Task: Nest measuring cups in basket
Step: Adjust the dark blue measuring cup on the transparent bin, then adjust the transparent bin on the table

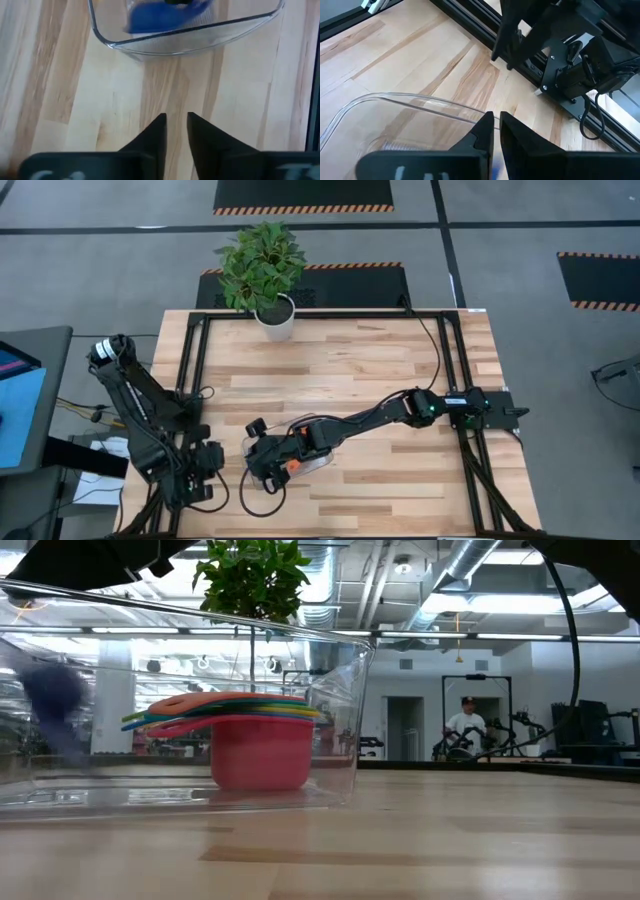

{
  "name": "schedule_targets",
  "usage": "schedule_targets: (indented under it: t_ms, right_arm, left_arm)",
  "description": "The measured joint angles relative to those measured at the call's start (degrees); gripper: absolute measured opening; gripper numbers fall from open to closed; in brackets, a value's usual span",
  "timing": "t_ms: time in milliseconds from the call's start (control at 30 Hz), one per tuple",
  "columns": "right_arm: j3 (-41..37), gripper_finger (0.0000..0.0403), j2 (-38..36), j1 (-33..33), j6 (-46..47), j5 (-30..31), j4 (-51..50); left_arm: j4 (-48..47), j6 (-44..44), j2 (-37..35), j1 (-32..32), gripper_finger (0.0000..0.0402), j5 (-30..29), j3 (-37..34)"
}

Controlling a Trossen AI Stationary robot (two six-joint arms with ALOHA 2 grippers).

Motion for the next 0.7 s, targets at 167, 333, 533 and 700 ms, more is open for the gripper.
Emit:
schedule_targets:
  t_ms: [167, 333, 533, 700]
  right_arm:
    - [0.02, 0.0055, -0.01, 0.00, 0.00, 0.06, -0.09]
    - [0.02, 0.0055, -0.11, 0.00, -0.02, 1.59, -1.02]
    - [0.13, 0.0055, -2.26, 1.34, 2.99, 11.86, -10.68]
    - [-0.04, 0.0054, -4.48, 2.68, 13.58, 16.45, -30.34]
  left_arm:
    - [-0.04, 0.97, 0.00, 0.02, 0.0111, -2.57, 0.00]
    - [-0.03, -0.78, 0.00, 0.02, 0.0145, -2.83, 0.00]
    - [-0.01, -6.83, -0.02, 0.02, 0.0155, -2.87, 0.00]
    - [2.10, -8.34, -0.04, 0.02, 0.0155, -3.85, -0.02]
